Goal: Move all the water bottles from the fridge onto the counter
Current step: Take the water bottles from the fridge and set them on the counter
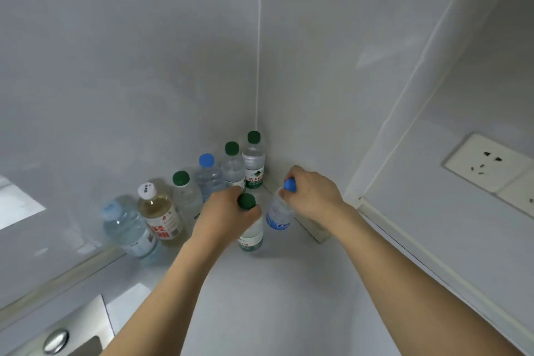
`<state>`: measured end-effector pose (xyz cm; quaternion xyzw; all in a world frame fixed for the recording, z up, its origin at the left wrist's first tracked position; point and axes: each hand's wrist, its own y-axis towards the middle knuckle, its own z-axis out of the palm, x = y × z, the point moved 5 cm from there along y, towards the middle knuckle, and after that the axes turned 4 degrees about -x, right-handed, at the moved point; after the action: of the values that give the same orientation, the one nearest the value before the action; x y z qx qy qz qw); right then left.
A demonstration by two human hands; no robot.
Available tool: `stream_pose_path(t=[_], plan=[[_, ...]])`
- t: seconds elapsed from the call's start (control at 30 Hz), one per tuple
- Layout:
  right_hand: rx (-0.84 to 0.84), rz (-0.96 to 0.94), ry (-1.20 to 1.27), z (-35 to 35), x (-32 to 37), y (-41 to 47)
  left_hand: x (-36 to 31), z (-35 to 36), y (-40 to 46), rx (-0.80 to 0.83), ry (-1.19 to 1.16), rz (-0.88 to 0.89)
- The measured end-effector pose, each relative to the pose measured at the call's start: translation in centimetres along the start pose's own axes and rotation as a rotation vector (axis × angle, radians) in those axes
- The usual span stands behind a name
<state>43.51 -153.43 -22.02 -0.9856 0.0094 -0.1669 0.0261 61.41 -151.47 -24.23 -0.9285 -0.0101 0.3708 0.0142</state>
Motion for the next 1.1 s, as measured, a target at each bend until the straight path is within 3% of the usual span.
stream_pose_path(t=[0.3,0.63,0.9,1.0,1.1], plan=[[-0.015,-0.084,-0.097,2.0,1.6,7.4,0.0,1.0,5.8,-0.029,0.037,0.081],[-0.097,-0.145,-0.158,2.9,2.3,11.4,0.6,2.9,8.8,-0.213,0.029,0.189],[-0.042,-0.101,-0.065,3.7,2.0,10.4,0.9,4.0,7.9,-0.257,-0.038,0.172],[0.039,-0.032,0.089,3.5,1.4,9.3,0.5,4.1,7.8,-0.208,-0.006,0.118],[0.005,-0.004,0.207,2.5,1.0,5.6,0.5,3.4,7.2,-0.169,0.022,0.057]])
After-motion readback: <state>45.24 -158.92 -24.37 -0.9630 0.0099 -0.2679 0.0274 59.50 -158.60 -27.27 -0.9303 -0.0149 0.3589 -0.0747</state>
